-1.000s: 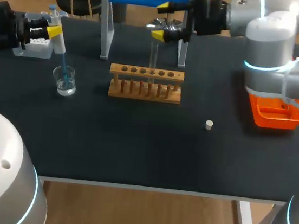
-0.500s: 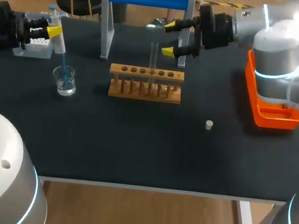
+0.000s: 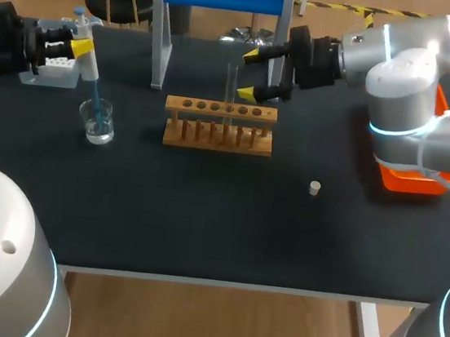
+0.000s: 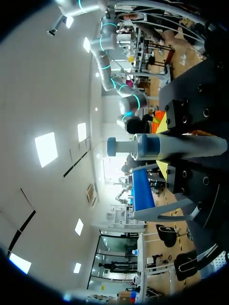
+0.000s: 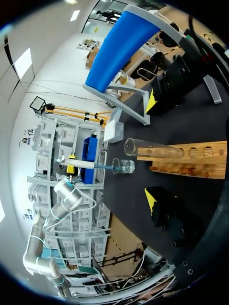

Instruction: Invert the test tube, pick up the pipette, mount the tip to pipette, aspirate from beaker and dispense into the tube, eject the tip, return the pipette, and cap with the stopper.

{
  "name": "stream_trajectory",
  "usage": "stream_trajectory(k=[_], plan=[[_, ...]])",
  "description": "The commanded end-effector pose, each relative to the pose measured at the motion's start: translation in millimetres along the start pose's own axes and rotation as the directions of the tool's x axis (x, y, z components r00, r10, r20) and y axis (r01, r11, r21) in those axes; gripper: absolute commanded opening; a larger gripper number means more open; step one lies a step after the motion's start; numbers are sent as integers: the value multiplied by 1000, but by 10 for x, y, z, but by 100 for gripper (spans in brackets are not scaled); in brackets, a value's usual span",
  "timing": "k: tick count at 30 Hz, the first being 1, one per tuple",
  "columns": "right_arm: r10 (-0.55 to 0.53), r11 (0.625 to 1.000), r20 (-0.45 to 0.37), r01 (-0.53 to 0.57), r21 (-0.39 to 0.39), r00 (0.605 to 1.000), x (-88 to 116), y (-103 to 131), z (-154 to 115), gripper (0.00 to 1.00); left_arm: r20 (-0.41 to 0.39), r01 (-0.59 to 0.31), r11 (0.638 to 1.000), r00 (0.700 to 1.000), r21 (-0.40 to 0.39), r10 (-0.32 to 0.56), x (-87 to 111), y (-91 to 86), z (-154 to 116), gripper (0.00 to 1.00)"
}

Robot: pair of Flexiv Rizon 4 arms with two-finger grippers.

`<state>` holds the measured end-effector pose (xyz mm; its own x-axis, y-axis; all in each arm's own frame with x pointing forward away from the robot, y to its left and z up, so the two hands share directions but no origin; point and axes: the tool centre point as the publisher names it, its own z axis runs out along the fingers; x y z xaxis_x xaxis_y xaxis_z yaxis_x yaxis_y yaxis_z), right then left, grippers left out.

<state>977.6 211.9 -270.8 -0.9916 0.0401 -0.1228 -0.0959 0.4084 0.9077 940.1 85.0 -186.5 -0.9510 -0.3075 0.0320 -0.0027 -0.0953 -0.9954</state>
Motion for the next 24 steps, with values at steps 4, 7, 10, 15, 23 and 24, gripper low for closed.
stream_trajectory(k=[4,7,10,15,23,24], plan=[[-9,1000,7,9,30,1000,-74,-76,203,100,-6,1,1000,1000,1,-1,-11,-3,-16,0],[-14,999,10,13,49,1000,-88,-101,257,100,-6,1,1000,1000,1,-1,-11,-3,-16,0],[-13,998,8,13,57,1000,-89,-115,295,100,-6,1,1000,1000,1,-1,-11,-3,-16,0],[-14,997,10,13,70,1000,-101,-125,350,100,-6,1,1000,1000,1,-1,-11,-3,-16,0],[-8,995,25,6,96,1000,-136,-156,425,100,-6,1,1000,1000,1,-1,-11,-3,-16,0],[-8,995,25,5,97,1000,-138,-158,431,100,-6,1,1000,1000,1,-1,-11,-3,-16,0]])
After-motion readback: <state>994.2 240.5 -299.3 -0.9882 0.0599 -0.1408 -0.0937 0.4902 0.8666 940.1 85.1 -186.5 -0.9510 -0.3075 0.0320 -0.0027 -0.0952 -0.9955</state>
